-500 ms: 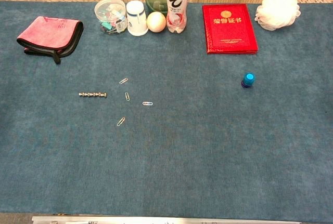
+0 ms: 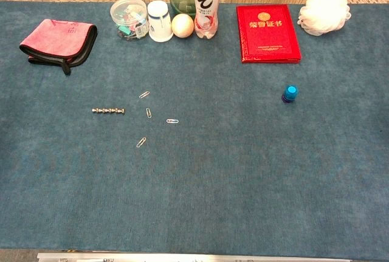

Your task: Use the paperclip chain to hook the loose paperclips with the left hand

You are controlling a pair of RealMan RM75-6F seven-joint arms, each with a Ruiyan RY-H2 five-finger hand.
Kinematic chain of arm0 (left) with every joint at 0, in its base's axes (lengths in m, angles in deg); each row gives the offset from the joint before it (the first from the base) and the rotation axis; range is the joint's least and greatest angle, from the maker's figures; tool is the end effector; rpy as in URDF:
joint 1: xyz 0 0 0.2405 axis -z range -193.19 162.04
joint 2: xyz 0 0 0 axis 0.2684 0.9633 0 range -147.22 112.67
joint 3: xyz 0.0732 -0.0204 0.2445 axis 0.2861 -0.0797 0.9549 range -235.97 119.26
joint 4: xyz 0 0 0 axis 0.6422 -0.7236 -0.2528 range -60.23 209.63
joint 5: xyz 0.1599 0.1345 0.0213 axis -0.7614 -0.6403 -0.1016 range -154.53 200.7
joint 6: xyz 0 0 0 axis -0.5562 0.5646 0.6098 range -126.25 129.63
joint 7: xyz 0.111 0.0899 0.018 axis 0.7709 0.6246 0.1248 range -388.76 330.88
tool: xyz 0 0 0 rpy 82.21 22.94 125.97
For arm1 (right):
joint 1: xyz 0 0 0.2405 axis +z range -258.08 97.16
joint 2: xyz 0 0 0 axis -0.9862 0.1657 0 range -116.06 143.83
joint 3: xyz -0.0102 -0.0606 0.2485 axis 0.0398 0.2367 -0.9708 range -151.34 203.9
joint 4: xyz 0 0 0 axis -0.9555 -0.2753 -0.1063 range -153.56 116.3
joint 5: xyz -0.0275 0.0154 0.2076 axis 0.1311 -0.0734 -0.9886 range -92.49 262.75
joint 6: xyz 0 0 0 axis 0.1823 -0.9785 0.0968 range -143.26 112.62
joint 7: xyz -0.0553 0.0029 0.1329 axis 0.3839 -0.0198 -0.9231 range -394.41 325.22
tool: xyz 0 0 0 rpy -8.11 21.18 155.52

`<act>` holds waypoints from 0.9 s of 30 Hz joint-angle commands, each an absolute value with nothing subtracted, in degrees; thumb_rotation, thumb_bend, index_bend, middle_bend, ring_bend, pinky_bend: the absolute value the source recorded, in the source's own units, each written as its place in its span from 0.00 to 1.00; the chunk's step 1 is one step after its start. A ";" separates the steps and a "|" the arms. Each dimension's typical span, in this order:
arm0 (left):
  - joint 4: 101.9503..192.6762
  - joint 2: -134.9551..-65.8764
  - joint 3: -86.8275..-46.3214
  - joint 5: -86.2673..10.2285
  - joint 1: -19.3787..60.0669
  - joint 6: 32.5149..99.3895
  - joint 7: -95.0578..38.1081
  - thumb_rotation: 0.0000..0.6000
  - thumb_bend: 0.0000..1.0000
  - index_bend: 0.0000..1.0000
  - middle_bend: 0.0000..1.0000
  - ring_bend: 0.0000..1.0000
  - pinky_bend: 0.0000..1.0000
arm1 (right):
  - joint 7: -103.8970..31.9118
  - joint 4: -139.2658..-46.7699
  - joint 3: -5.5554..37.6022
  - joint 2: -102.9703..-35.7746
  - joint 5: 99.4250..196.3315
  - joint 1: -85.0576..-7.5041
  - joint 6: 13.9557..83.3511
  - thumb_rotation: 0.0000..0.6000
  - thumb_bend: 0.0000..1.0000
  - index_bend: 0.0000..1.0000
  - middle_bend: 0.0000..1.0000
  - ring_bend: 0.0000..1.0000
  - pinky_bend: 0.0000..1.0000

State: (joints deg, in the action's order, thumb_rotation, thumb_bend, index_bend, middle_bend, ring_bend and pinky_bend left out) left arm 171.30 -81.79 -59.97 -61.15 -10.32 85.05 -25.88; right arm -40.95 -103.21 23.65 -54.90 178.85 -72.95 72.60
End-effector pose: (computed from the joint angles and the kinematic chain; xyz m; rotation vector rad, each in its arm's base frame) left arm -0.3015 0.1770 0.1445 -1.3920 -0.9730 -0.8857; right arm -0.3014 -0.1944 0.1429 1.4817 -0.8340 1.0778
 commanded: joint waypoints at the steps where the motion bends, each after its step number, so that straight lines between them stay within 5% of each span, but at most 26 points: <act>1: 175.55 -78.91 -59.36 -61.91 -8.15 80.31 -29.13 1.00 0.28 0.43 0.07 0.07 0.09 | -41.89 -103.49 23.38 -54.42 179.05 -73.82 74.73 1.00 0.87 0.38 0.41 0.37 0.55; 6: 177.66 -79.56 -60.80 -61.38 -4.78 76.81 -24.23 1.00 0.28 0.43 0.00 0.00 0.00 | -43.98 -103.38 22.90 -53.80 178.83 -74.74 76.94 1.00 0.87 0.38 0.41 0.37 0.55; 27: 181.40 -91.39 -66.54 -37.86 9.29 65.04 2.73 1.00 0.28 0.39 0.00 0.00 0.00 | -49.17 -103.25 22.19 -51.49 176.79 -75.98 77.65 1.00 0.87 0.38 0.41 0.37 0.55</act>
State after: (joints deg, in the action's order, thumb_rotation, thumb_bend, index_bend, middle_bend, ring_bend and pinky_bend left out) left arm 182.14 -90.09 -66.41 -39.73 7.79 66.14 0.79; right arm -49.13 -103.26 22.21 -51.51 176.83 -76.00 77.68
